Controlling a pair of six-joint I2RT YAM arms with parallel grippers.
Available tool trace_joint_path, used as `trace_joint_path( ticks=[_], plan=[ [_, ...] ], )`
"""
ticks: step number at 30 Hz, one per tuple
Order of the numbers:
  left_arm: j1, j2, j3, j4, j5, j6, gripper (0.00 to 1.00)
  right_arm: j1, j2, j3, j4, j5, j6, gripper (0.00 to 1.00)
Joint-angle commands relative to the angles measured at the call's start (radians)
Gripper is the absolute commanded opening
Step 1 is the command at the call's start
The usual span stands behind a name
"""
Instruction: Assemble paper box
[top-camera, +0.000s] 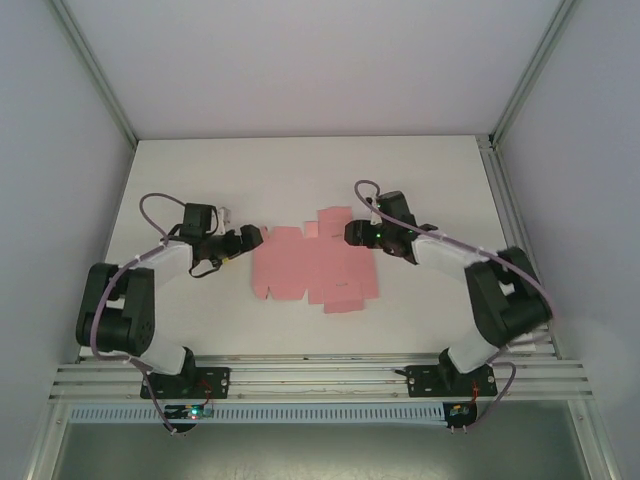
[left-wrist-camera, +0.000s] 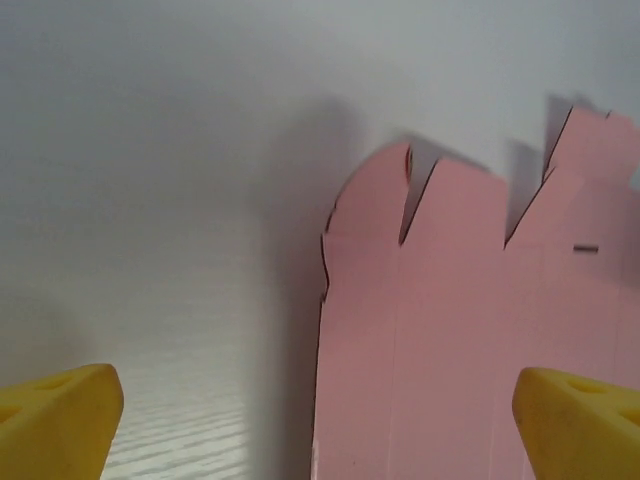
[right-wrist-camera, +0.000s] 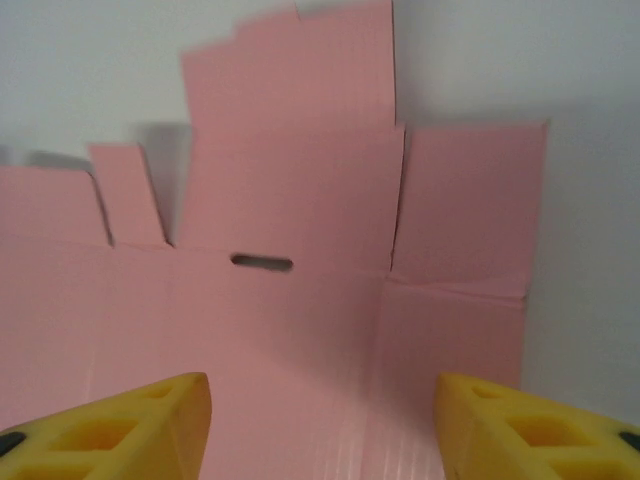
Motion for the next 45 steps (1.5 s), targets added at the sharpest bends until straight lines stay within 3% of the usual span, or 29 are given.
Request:
trace_joint_path(
  ticks=[1, 5, 9, 11, 14, 15, 19, 22, 27, 30, 38, 41, 45],
  plan=[
    [-0.023, 0.037, 0.042, 0.019, 0.149, -0.018, 0.96, 0.0, 0.043, 0.024, -0.017, -0.044, 0.056, 0.59],
    [-0.051, 0.052, 0.053, 0.038, 0.182, -0.013, 0.91, -0.007, 0.084, 0.002, -0.024, -0.011, 0.103, 0.59],
    [-0.06, 0.074, 0.1, 0.008, 0.235, 0.002, 0.74, 0.001, 0.087, -0.026, 0.01, -0.016, 0.113, 0.59],
    [-0.067, 0.082, 0.11, 0.026, 0.237, -0.005, 0.54, 0.0, 0.081, -0.032, 0.015, -0.004, 0.111, 0.59],
    [-0.071, 0.085, 0.112, 0.081, 0.256, -0.017, 0.07, 0.0, 0.043, -0.053, 0.056, -0.013, 0.088, 0.62],
    [-0.072, 0.077, 0.108, 0.102, 0.259, -0.017, 0.0, -0.003, 0.021, -0.062, 0.074, -0.027, 0.08, 0.65],
    [-0.072, 0.017, 0.103, 0.165, 0.264, 0.013, 0.0, -0.035, -0.127, -0.087, 0.091, -0.067, 0.014, 0.78],
    [-0.072, -0.039, 0.089, 0.252, 0.331, 0.039, 0.0, -0.085, -0.254, -0.145, 0.112, -0.108, -0.038, 0.87],
    [-0.075, -0.095, 0.029, 0.553, 0.482, -0.046, 0.0, -0.235, -0.39, -0.302, 0.258, -0.345, -0.044, 0.88],
    [-0.084, -0.101, 0.025, 0.635, 0.535, -0.078, 0.0, -0.3, -0.42, -0.392, 0.387, -0.464, -0.062, 0.87],
    [-0.132, -0.159, 0.037, 0.57, 0.574, -0.009, 0.0, -0.34, -0.308, -0.428, 0.546, -0.544, -0.13, 0.82],
    [-0.142, -0.206, 0.044, 0.46, 0.494, 0.053, 0.0, -0.367, -0.226, -0.43, 0.697, -0.701, -0.063, 0.62],
    [-0.144, -0.246, 0.032, 0.432, 0.377, 0.028, 0.0, -0.365, -0.177, -0.481, 0.931, -0.815, 0.052, 0.53]
  ],
)
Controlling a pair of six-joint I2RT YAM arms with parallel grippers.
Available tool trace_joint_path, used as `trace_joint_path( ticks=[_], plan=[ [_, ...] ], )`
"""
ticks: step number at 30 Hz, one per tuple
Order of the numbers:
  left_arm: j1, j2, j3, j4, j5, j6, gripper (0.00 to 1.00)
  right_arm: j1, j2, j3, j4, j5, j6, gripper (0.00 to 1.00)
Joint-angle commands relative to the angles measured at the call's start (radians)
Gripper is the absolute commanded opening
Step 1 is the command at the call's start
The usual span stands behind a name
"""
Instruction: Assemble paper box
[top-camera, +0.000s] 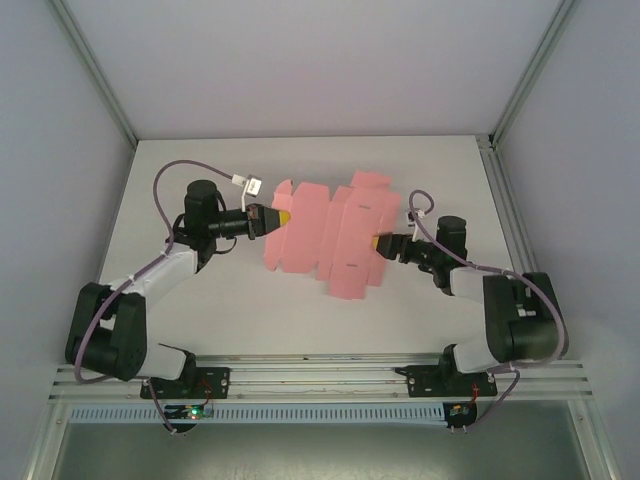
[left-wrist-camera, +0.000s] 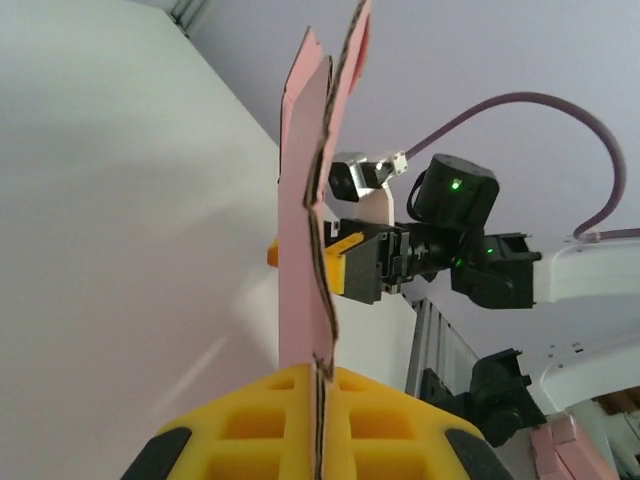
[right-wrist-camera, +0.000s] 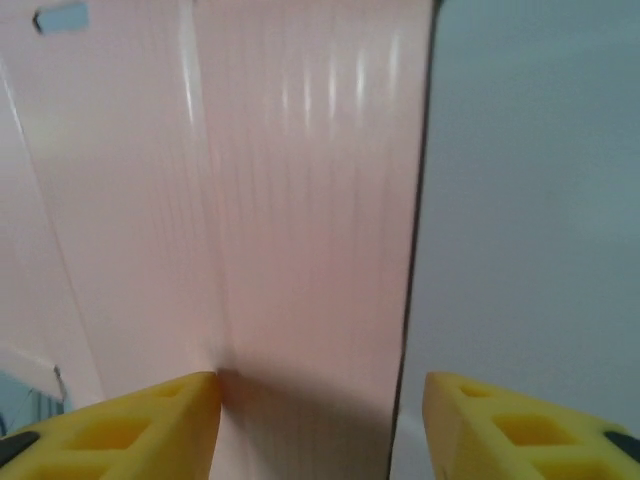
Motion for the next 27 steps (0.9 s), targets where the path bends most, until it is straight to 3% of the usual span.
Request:
trace_joint_path(
  ticks=[1, 8, 15, 17, 21, 24, 25, 26, 27],
  plan=[
    [-0.009, -0.038, -0.01, -0.041, -0.097, 0.02, 0.0, 0.004, 0.02, -0.038, 0.26, -0.159, 0.077, 0.49],
    [-0.009, -0.053, -0.018, -0.068, -0.184, 0.018, 0.0, 0.034, -0.014, -0.022, 0.227, -0.176, 0.072, 0.29],
    [-0.009, -0.049, -0.034, -0.077, -0.271, 0.008, 0.0, 0.039, -0.134, -0.001, -0.022, -0.116, -0.051, 0.23],
    [-0.006, -0.049, -0.037, -0.077, -0.292, 0.005, 0.0, 0.04, -0.171, -0.007, -0.071, -0.105, -0.085, 0.19],
    [-0.006, -0.049, -0.054, -0.057, -0.342, -0.015, 0.0, 0.051, -0.236, -0.013, -0.125, -0.091, -0.116, 0.0],
    [-0.007, -0.045, -0.041, -0.108, -0.37, -0.005, 0.0, 0.085, -0.279, 0.036, -0.307, -0.013, -0.2, 0.0],
    [-0.008, -0.047, -0.02, -0.17, -0.405, 0.014, 0.17, 0.112, -0.295, 0.087, -0.462, 0.067, -0.286, 0.0],
    [-0.006, -0.052, 0.002, -0.235, -0.441, 0.041, 0.49, 0.148, -0.301, 0.142, -0.609, 0.152, -0.38, 0.0],
    [-0.008, -0.059, 0.028, -0.31, -0.5, 0.067, 0.98, 0.198, -0.298, 0.207, -0.753, 0.256, -0.481, 0.0]
  ],
)
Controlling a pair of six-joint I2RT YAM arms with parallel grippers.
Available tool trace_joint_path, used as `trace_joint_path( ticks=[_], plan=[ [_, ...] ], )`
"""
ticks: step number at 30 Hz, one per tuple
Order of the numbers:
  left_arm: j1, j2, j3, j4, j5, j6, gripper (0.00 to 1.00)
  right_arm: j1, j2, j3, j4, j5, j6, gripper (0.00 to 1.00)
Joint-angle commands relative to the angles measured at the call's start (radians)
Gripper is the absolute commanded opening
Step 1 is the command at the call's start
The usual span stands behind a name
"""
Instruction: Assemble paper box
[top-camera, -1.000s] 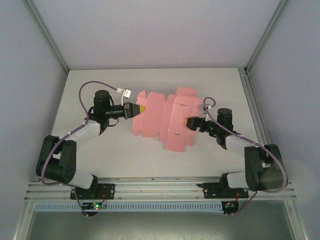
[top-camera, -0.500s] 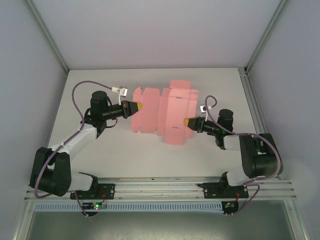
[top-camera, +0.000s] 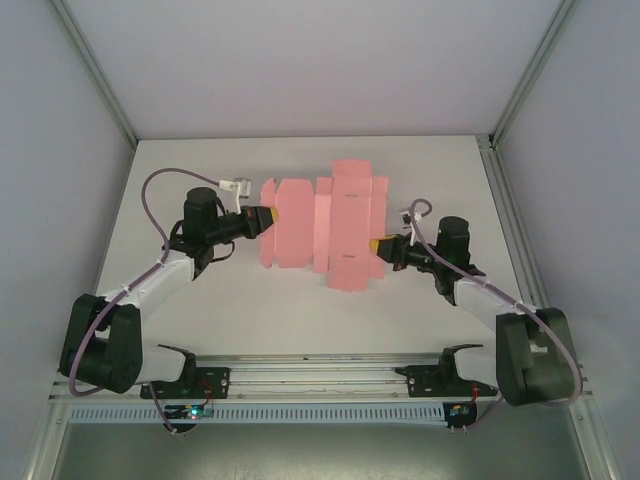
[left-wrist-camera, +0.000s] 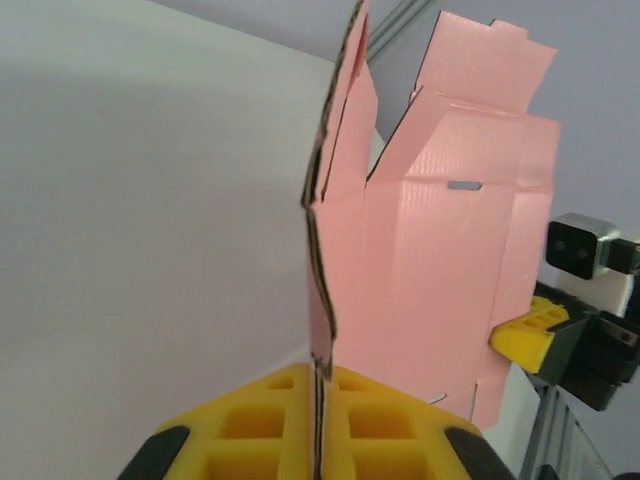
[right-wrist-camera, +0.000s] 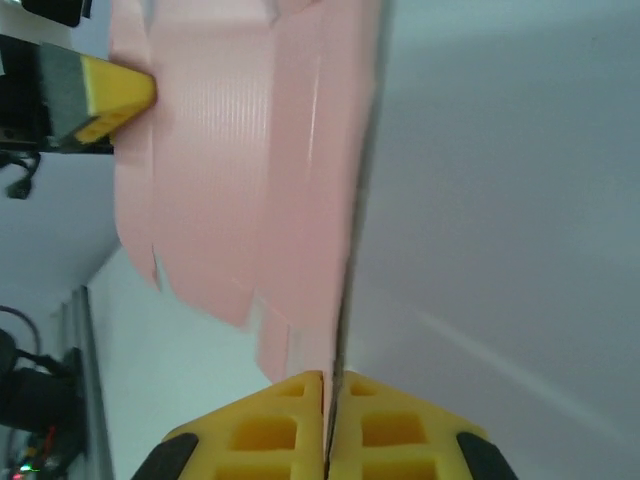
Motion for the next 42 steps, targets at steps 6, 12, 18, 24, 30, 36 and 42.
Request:
trace_joint_path(
  ticks=[6, 12, 18, 24, 30, 36, 42],
  plan=[
    [-0.006, -0.094, 0.163, -0.428, -0.556, 0.109, 1.0, 0.243, 0.102, 0.419, -0.774, 0.45, -0.577, 0.0],
    [-0.005, -0.156, 0.211, -0.503, -0.667, 0.115, 1.0, 0.307, 0.33, 0.757, -1.079, 0.688, -0.795, 0.03],
    [-0.004, -0.041, 0.272, -0.499, -0.734, 0.06, 1.0, 0.403, 0.515, 0.918, -1.086, 0.88, -1.009, 0.04],
    [0.004, 0.171, 0.413, -0.529, -0.7, 0.058, 1.0, 0.418, 0.561, 0.97, -1.052, 0.755, -1.11, 0.03],
    [0.015, 0.288, 0.45, -0.484, -0.407, 0.117, 1.0, 0.399, 0.562, 0.982, -1.028, 0.686, -1.107, 0.03],
    [0.015, 0.285, 0.378, -0.438, -0.215, 0.198, 1.0, 0.381, 0.551, 0.987, -1.029, 0.641, -1.077, 0.02],
    [0.0, 0.289, 0.332, -0.394, -0.004, 0.265, 1.0, 0.354, 0.569, 1.022, -1.045, 0.576, -1.019, 0.0]
  ],
)
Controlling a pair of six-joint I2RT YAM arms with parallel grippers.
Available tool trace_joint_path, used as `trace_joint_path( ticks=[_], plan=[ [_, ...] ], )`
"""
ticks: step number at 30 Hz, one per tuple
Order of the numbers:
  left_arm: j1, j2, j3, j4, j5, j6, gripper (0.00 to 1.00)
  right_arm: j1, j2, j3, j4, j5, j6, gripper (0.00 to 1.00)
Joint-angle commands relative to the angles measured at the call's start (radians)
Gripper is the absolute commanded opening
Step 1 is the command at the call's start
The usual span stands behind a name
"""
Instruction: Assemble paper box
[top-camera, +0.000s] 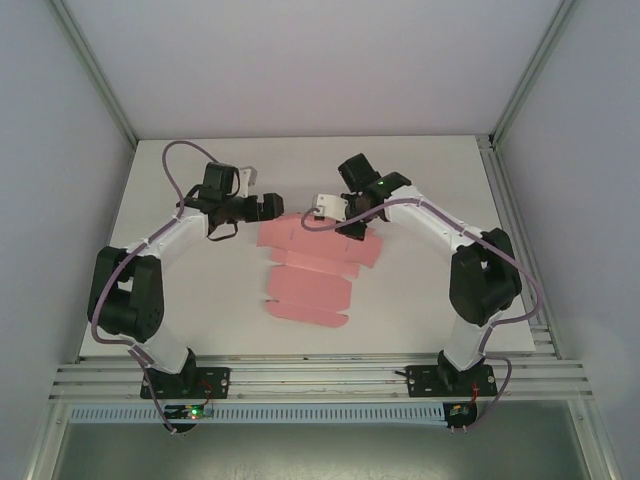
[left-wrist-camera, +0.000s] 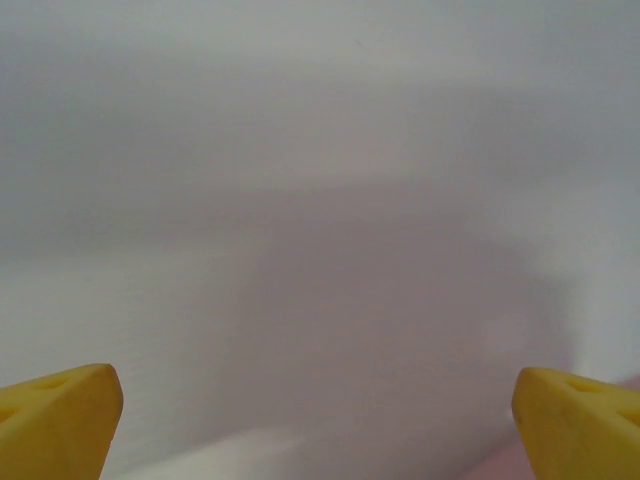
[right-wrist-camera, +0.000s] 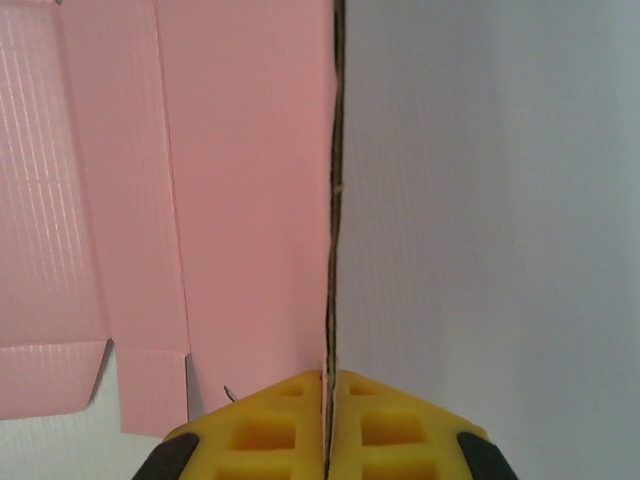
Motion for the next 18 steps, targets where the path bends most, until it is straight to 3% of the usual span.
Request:
trace_joint_path(
  ticks=[1, 10, 18],
  plan=[
    [-0.015, -0.01, -0.014, 0.037, 0.166, 0.091, 1.0, -0.016, 0.011, 0.06, -0.002, -0.091, 0.058, 0.0],
    [-0.07, 0.059, 0.034, 0.052, 0.149, 0.101, 1.0, -0.003, 0.065, 0.093, -0.02, -0.139, 0.093, 0.0],
    [-0.107, 0.106, 0.126, -0.048, 0.003, 0.144, 1.0, 0.016, 0.089, 0.096, -0.019, -0.096, 0.103, 0.0]
  ],
)
